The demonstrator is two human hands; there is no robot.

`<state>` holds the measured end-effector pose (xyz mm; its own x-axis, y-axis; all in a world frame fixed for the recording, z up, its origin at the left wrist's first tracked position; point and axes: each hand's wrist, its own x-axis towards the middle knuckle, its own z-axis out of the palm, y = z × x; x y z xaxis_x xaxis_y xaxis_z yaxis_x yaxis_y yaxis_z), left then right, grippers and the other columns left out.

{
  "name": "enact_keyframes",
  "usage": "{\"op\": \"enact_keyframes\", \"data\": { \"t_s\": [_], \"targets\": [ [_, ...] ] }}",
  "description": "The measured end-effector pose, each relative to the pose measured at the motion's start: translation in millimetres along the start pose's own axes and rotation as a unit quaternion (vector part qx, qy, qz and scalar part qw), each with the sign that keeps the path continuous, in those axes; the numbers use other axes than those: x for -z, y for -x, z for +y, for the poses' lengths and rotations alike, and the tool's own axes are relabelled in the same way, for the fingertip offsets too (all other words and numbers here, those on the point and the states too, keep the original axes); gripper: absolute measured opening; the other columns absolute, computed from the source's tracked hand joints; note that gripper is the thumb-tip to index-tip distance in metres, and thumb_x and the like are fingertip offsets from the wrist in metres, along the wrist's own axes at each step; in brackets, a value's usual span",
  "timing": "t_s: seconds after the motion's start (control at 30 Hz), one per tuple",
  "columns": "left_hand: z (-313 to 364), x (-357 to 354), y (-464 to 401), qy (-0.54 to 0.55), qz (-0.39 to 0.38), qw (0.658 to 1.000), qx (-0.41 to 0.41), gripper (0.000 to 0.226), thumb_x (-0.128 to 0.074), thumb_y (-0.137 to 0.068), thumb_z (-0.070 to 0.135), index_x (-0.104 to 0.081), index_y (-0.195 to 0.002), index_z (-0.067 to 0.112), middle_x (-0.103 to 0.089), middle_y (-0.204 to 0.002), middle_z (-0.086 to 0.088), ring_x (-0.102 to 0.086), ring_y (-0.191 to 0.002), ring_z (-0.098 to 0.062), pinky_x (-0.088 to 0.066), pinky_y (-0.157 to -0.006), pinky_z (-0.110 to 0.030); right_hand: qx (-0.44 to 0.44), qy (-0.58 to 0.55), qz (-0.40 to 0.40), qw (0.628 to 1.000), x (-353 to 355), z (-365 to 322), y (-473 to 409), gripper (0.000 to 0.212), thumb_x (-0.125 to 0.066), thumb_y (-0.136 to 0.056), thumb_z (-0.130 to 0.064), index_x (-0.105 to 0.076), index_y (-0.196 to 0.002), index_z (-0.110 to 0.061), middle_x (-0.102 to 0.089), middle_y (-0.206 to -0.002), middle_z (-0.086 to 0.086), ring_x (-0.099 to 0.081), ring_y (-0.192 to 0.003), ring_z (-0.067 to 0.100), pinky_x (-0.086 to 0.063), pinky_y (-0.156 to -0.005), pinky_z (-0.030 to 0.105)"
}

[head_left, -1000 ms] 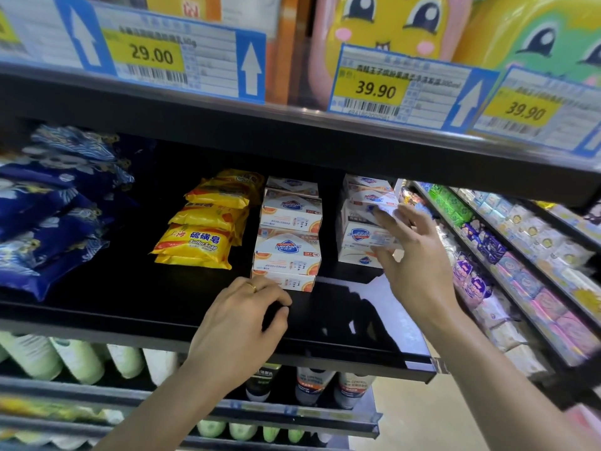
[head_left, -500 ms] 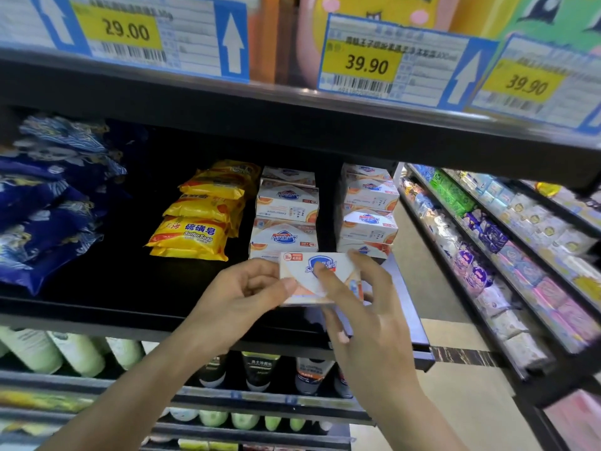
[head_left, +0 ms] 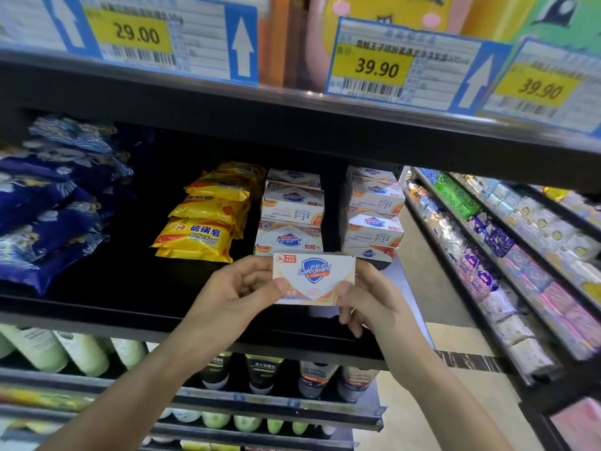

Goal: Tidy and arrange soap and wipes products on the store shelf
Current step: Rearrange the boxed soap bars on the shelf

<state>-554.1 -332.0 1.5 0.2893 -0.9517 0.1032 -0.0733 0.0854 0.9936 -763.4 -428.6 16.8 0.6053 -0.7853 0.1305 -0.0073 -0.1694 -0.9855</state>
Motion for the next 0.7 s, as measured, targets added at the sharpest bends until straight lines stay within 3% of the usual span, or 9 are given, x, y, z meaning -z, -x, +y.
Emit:
{"op": "enact_keyframes", "data": {
  "t_s": [0.1,0.2,0.3,0.4,0.53,0.63,0.7],
  "targets": [
    [-0.5,0.9,-0.3,-0.015,0.007,1.0,-0.013,0.041,-0.073,-0.083,0.038,-0.07,-0.122,0.025,-0.079,-0.111,0.002,-0.073,-0.108,-0.015,-0.058,-0.097,-0.028,-0.022,-0.025,0.011,0.999,0.2,4.2,-4.9,0.041,-0.064,-0.082,-0.024,-0.067,-0.123,-0.018,-0.075,-0.097,-0.004,-0.055,-0.072,0.017,-0.044,-0.057,0.029],
    [-0.8,0.7,-0.1,-0.032,0.018,0.999,-0.027,0.041,-0.073,-0.082,0.037,-0.07,-0.122,0.03,-0.077,-0.115,0.007,-0.07,-0.108,-0.016,-0.057,-0.097,-0.026,-0.019,-0.036,0.011,0.999,-1.2,9.0,-4.5,0.04,-0.066,-0.081,-0.019,-0.066,-0.121,-0.019,-0.077,-0.107,0.001,-0.062,-0.079,0.02,-0.05,-0.06,0.03],
    [-0.8,1.1,-0.2,-0.034,0.012,0.999,-0.026,0.039,-0.077,-0.085,0.038,-0.069,-0.123,0.032,-0.075,-0.119,0.012,-0.069,-0.112,-0.007,-0.054,-0.092,-0.016,0.004,-0.046,0.008,0.999,0.2,12.3,-2.1,0.04,-0.069,-0.081,-0.015,-0.067,-0.119,-0.028,-0.076,-0.118,0.004,-0.071,-0.099,0.022,-0.057,-0.078,0.03],
    [0.9,-0.1,1.0,-0.035,-0.003,0.999,-0.014,0.039,-0.07,-0.09,0.053,-0.069,-0.124,0.036,-0.073,-0.124,0.017,-0.066,-0.116,0.001,-0.052,-0.09,-0.015,0.032,-0.029,0.007,0.999,2.4,13.1,0.5,0.038,-0.069,-0.082,-0.011,-0.069,-0.114,-0.032,-0.075,-0.12,0.004,-0.068,-0.111,0.031,-0.057,-0.094,0.041],
    [0.2,-0.1,1.6,-0.062,-0.006,0.998,0.004,0.056,-0.057,-0.077,0.075,-0.069,-0.122,0.044,-0.071,-0.123,0.02,-0.065,-0.116,0.001,-0.052,-0.098,-0.029,0.049,-0.01,0.001,0.999,2.1,10.9,4.1,0.037,-0.068,-0.082,-0.006,-0.071,-0.11,-0.031,-0.076,-0.116,0.0,-0.069,-0.11,0.017,-0.057,-0.084,0.028],
    [1.0,-0.5,0.5,-0.084,-0.013,0.996,0.018,0.056,-0.06,-0.07,0.077,-0.069,-0.118,0.049,-0.071,-0.119,0.007,-0.067,-0.112,-0.011,-0.054,-0.103,-0.041,0.053,-0.016,-0.004,0.998,2.7,10.1,4.9,0.038,-0.07,-0.081,-0.004,-0.072,-0.11,-0.028,-0.076,-0.115,0.0,-0.069,-0.108,0.015,-0.057,-0.081,0.027],
    [1.9,-2.2,0.4,-0.084,-0.024,0.996,0.017,0.051,-0.061,-0.07,0.075,-0.069,-0.114,0.051,-0.073,-0.117,0.009,-0.067,-0.112,-0.01,-0.054,-0.103,-0.039,0.054,-0.02,-0.005,0.998,3.3,10.2,4.9,0.038,-0.07,-0.081,-0.004,-0.072,-0.11,-0.028,-0.076,-0.115,-0.001,-0.069,-0.107,0.014,-0.057,-0.08,0.026]
  ]
}}
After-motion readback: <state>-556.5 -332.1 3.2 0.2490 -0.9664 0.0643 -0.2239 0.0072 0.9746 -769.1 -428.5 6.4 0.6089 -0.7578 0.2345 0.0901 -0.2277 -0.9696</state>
